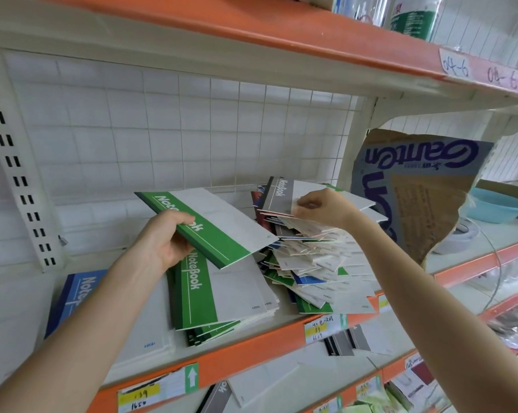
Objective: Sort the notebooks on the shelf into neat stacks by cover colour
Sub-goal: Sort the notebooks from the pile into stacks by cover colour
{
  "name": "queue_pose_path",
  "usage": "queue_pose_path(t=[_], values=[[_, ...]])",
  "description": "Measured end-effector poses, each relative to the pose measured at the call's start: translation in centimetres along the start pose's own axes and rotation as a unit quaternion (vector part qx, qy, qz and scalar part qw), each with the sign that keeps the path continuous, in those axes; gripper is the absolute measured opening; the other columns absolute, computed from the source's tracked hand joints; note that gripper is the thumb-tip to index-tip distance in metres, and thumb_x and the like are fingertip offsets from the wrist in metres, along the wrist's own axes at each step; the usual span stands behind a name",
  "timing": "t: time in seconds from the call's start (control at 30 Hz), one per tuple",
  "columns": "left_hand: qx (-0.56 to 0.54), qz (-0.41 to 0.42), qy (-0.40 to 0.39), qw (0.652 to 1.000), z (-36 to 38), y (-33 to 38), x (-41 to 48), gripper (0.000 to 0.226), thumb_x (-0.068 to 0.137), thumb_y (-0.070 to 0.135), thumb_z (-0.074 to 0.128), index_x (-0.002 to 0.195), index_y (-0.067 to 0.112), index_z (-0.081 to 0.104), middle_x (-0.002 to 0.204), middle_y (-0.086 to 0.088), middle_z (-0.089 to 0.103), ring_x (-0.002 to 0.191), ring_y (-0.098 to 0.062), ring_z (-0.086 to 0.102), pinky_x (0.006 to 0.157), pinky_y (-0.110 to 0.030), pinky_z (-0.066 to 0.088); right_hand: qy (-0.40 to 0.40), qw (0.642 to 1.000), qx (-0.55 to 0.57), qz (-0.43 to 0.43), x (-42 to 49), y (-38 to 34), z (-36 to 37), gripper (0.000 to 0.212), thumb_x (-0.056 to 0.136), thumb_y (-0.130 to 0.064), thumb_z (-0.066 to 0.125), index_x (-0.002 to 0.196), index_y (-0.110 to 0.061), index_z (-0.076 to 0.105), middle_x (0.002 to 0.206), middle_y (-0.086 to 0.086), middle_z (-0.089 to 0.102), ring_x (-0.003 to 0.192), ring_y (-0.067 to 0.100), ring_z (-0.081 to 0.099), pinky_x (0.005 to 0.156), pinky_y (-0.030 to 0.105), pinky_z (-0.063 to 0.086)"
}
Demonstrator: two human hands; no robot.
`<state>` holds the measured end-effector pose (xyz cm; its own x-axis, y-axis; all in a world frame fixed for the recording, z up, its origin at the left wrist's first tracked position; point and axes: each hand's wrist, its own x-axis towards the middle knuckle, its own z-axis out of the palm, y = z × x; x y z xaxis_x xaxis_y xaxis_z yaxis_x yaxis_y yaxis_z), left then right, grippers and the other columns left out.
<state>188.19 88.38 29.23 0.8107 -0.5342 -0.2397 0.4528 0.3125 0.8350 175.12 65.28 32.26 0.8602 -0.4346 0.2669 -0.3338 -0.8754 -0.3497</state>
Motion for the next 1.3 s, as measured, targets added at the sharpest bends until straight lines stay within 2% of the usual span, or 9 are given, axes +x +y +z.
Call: queue_pose_path(t=[0.3,0.5,0.63,0.73,0.9,0.97,1.1,1.23,1.3], values=[[0.026,0.010,-0.019,0.999,-0.2,0.3,-0.9,0.018,0.092,-0.005,0.038,0.088,0.006,0.052,0.088,-0.011,0.060,0.077,-0.023,0.059,0.061,-0.033,0.047,-0.015,0.996,-0.071,-0.046,0.7,0.5,-0.1,0.032,0.093,-0.035,0.051,0.113,-0.017,0.068,0.112,0.000,0.066,0.099,0.021,0.057,0.087,0.031,0.044],[0.038,-0.013,-0.042,0.998,-0.1,-0.6,-1.1,0.015,0.091,-0.003,0.042,0.093,0.007,0.053,0.092,-0.011,0.061,0.081,-0.024,0.060,0.064,-0.034,0.047,0.002,0.989,-0.139,-0.059,0.5,0.0,0.0,0.034,0.099,-0.030,0.038,0.075,-0.014,0.057,0.067,0.003,0.050,0.072,0.024,0.044,0.061,0.031,0.029],[0.033,-0.027,-0.051,0.998,0.1,-1.0,-1.1,0.012,0.092,0.000,0.043,0.095,0.005,0.053,0.094,-0.012,0.061,0.083,-0.024,0.060,0.073,-0.035,0.050,0.084,0.966,-0.232,-0.082,0.4,-0.2,0.7,0.034,0.101,-0.027,0.032,0.108,-0.006,0.058,0.091,0.015,0.064,0.082,0.032,0.057,0.065,0.032,0.034],[0.018,-0.036,-0.048,0.998,0.1,-1.4,-1.2,0.010,0.095,0.006,0.044,0.095,0.005,0.054,0.093,-0.013,0.061,0.083,-0.025,0.060,0.072,-0.036,0.049,0.102,0.964,-0.226,-0.099,0.0,-0.3,0.8,0.032,0.100,-0.023,0.035,0.109,-0.003,0.058,0.091,0.017,0.065,0.082,0.034,0.059,0.063,0.030,0.032],[0.003,-0.062,-0.050,0.997,0.2,-1.9,-1.2,0.025,0.099,0.027,0.044,0.098,0.004,0.055,0.097,-0.015,0.062,0.086,-0.028,0.061,0.067,-0.040,0.047,0.175,0.936,-0.122,-0.281,-2.2,-1.8,1.8,0.026,0.087,-0.017,0.049,0.077,-0.001,0.067,0.046,0.008,0.055,0.036,0.027,0.051,0.042,0.024,0.034],[-0.011,-0.076,-0.069,0.995,0.4,-2.1,-1.2,0.030,0.097,0.033,0.045,0.103,0.006,0.057,0.102,-0.017,0.064,0.090,-0.030,0.062,0.069,-0.043,0.048,0.160,0.921,-0.112,-0.337,-3.5,-3.0,2.6,0.031,0.087,-0.021,0.044,0.077,-0.004,0.069,0.046,0.004,0.056,0.035,0.021,0.051,0.041,0.019,0.039],[0.022,-0.072,-0.075,0.994,0.8,-2.3,-1.3,0.024,0.095,0.024,0.049,0.112,0.008,0.054,0.094,-0.015,0.064,0.082,-0.028,0.062,0.062,-0.039,0.046,0.107,0.893,-0.085,-0.428,-5.2,-5.0,3.9,0.047,0.098,-0.035,0.033,0.088,-0.006,0.069,0.064,0.008,0.065,0.050,0.028,0.058,0.042,0.028,0.046],[0.062,-0.053,-0.047,0.996,0.2,-2.0,-1.4,0.017,0.094,0.010,0.047,0.110,0.008,0.052,0.086,-0.011,0.062,0.075,-0.024,0.059,0.058,-0.037,0.043,0.040,0.940,-0.033,-0.338,-4.2,-4.6,2.8,0.060,0.094,-0.049,0.027,0.096,-0.005,0.068,0.081,0.011,0.069,0.071,0.029,0.063,0.061,0.033,0.048],[0.065,-0.054,-0.039,0.996,-0.3,-1.7,-1.5,0.011,0.094,0.009,0.047,0.101,0.008,0.054,0.085,-0.011,0.062,0.074,-0.024,0.059,0.058,-0.037,0.043,0.079,0.968,-0.047,-0.232,-2.9,-3.2,2.4,0.053,0.094,-0.043,0.031,0.094,-0.002,0.065,0.082,0.014,0.067,0.072,0.030,0.060,0.062,0.032,0.041]])
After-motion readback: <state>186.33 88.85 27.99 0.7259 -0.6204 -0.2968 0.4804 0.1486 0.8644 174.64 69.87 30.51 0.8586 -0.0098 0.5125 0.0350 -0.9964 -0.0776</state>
